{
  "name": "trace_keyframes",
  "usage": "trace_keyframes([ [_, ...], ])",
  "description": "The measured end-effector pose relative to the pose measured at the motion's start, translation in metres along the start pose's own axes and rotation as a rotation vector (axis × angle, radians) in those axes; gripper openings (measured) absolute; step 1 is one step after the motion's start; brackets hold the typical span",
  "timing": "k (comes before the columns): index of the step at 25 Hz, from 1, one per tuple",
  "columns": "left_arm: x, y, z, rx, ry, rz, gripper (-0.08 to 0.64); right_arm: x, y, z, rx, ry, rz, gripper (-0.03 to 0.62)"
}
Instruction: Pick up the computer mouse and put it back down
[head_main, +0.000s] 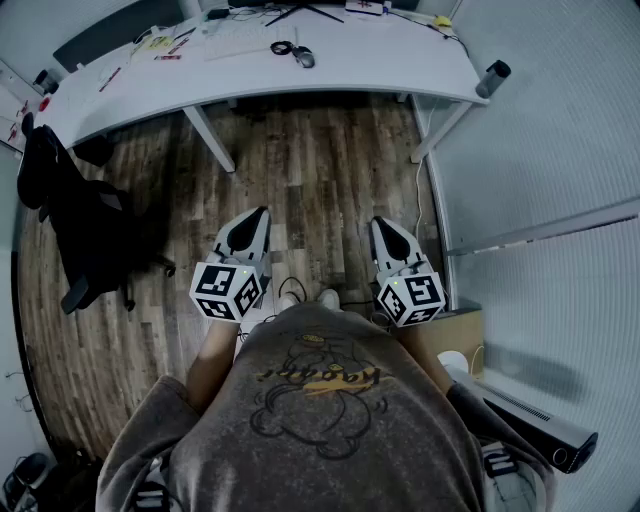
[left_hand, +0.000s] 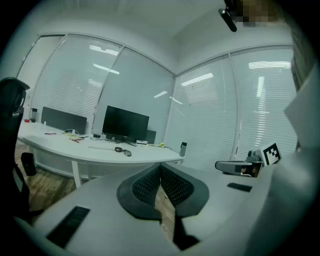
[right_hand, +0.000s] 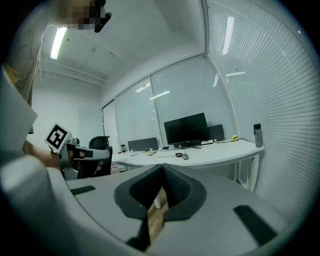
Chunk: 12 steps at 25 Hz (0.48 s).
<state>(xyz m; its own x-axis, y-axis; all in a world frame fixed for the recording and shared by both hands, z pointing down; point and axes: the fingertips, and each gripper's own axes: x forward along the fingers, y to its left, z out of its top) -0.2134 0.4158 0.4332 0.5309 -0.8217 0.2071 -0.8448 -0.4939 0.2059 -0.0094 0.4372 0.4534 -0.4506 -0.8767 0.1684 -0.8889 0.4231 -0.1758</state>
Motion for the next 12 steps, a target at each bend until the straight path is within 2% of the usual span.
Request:
trace_keyframes([
  [7, 0.008, -0.007, -0.001, 0.004, -0.001, 0.007, 0.018, 0.004, -0.007, -0.002, 0.018, 0.004, 0.029, 0.005],
  [12, 0.020, -0.015, -0.010, 0.006, -0.008, 0.029, 0.018, 0.003, -0.031, -0.008, 0.035, 0.000, 0.042, 0.006],
])
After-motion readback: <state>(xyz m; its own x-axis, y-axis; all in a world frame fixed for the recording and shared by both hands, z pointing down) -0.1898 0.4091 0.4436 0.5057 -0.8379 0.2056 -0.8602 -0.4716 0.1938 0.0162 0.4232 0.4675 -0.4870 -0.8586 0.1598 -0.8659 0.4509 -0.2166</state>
